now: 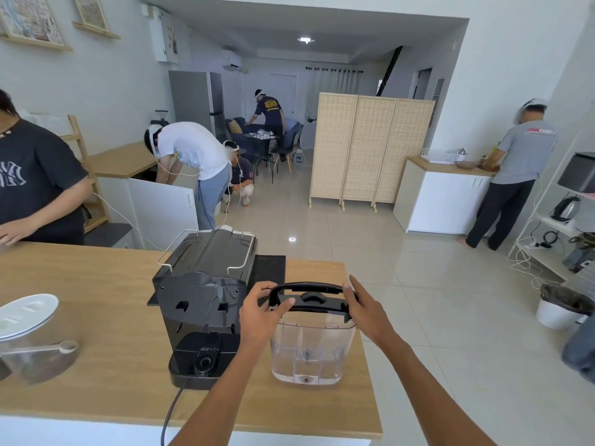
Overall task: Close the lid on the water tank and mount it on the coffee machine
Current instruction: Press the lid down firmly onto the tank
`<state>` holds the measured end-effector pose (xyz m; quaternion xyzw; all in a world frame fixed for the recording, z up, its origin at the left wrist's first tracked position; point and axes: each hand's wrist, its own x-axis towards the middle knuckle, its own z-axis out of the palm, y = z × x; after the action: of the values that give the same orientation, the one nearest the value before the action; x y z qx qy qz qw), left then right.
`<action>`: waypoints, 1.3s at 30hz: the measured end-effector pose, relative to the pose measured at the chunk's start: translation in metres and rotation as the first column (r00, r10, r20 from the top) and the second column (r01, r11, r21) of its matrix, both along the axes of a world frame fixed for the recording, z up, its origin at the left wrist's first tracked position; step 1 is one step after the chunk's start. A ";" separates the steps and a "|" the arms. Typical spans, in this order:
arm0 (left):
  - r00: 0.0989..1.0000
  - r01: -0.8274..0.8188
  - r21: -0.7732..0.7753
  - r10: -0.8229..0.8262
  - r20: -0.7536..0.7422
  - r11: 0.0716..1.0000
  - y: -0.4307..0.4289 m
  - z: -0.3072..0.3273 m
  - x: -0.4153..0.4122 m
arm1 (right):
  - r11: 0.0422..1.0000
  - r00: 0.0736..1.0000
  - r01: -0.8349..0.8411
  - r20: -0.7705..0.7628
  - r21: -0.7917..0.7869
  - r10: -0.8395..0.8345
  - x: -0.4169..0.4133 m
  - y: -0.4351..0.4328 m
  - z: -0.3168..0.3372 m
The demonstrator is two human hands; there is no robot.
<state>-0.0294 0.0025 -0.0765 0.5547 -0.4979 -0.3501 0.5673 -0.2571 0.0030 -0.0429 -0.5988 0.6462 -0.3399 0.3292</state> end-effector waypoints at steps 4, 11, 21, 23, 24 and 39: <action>0.998 -0.037 0.023 0.038 -0.055 0.999 0.006 0.011 -0.004 | 1.000 1.000 0.015 -0.002 -0.018 -0.015 0.001 -0.008 -0.008; 0.999 -0.037 0.101 0.037 0.005 0.994 -0.009 0.015 -0.009 | 0.999 0.999 0.038 0.037 0.015 -0.038 0.003 -0.004 -0.006; 0.979 0.189 0.146 -0.199 0.051 0.971 0.003 0.005 -0.002 | 0.996 0.981 -0.077 0.180 0.052 0.067 -0.013 0.007 -0.024; 0.971 0.203 0.148 -0.218 0.100 0.968 0.007 0.002 0.000 | 0.995 0.975 -0.086 0.208 0.044 0.075 -0.015 0.011 -0.032; 0.964 0.213 0.153 -0.232 0.126 0.965 0.009 -0.002 0.003 | 0.995 0.976 -0.094 0.201 0.035 0.085 -0.015 0.013 -0.037; 0.823 0.253 0.191 -0.315 0.473 0.948 0.017 -0.024 0.015 | 0.983 0.987 -0.119 0.089 -0.139 0.132 -0.013 0.021 -0.062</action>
<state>-0.0149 0.0198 -0.1009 0.5783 -0.6824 -0.3049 0.3269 -0.2703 0.0244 -0.1045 -0.6416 0.5661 -0.3897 0.3406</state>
